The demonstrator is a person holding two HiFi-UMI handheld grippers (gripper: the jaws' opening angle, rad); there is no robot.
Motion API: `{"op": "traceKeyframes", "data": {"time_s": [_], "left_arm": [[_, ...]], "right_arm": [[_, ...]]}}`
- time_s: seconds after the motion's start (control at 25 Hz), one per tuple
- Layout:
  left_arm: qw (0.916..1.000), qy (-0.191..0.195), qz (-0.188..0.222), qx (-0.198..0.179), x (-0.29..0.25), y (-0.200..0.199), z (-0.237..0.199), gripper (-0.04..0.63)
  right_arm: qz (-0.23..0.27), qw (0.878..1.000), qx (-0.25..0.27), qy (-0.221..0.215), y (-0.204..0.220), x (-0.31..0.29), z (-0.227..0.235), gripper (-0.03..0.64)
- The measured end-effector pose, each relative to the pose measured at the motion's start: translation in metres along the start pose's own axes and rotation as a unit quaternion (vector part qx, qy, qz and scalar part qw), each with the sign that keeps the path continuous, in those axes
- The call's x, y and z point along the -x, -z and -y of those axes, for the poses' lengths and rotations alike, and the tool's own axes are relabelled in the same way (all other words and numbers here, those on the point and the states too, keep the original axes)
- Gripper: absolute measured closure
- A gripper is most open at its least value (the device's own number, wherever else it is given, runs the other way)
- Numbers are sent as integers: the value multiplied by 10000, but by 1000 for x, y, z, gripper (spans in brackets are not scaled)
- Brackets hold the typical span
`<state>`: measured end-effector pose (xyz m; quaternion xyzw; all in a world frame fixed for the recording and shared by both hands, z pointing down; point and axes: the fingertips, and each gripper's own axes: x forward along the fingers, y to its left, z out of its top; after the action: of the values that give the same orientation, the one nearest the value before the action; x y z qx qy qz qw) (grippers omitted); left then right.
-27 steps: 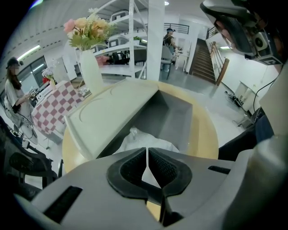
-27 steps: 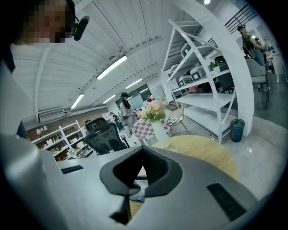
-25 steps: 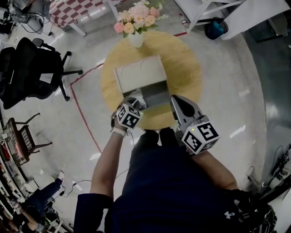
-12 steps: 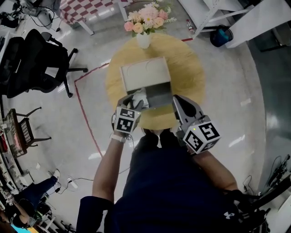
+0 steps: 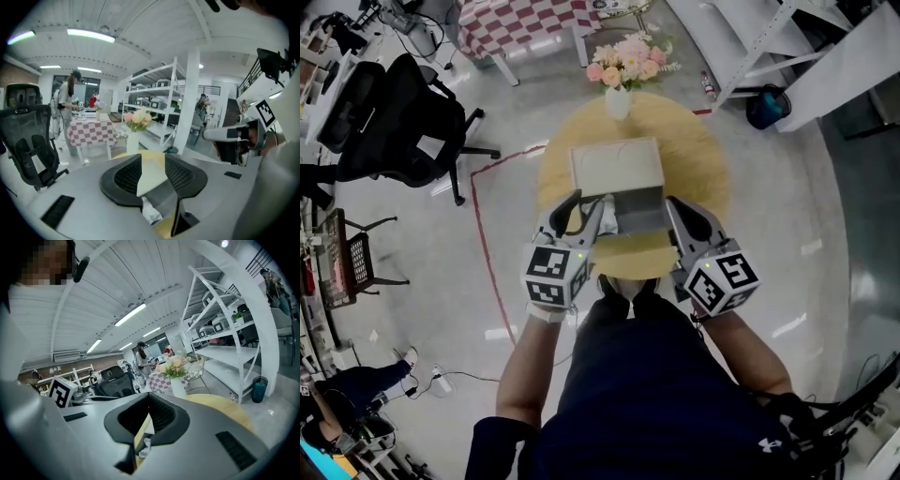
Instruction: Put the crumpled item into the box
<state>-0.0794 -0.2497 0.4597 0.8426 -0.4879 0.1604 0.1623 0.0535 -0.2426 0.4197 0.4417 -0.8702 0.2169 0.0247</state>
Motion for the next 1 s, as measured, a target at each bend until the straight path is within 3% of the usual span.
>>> {"op": "traceKeyframes", "data": {"time_s": [0.2,0.44,0.64,1.0], "left_arm": [[9963,-266,795,192,41,-49,-1,450],[9843,-433,1551,729,84,-82,-5,560],[9808,-325,1847,538,106,-105,6,578],[9684,-624,2404,214,137,-140,9,578]], "right_arm": [[227,9996,142,-91,-19,4,-6,612],[435,9988,181,-95,-37,10,-9,612],[691,9954,617,-259,-61,14,-28,612],[1154,9853,1163,-479,-98,23,-57,612]]}}
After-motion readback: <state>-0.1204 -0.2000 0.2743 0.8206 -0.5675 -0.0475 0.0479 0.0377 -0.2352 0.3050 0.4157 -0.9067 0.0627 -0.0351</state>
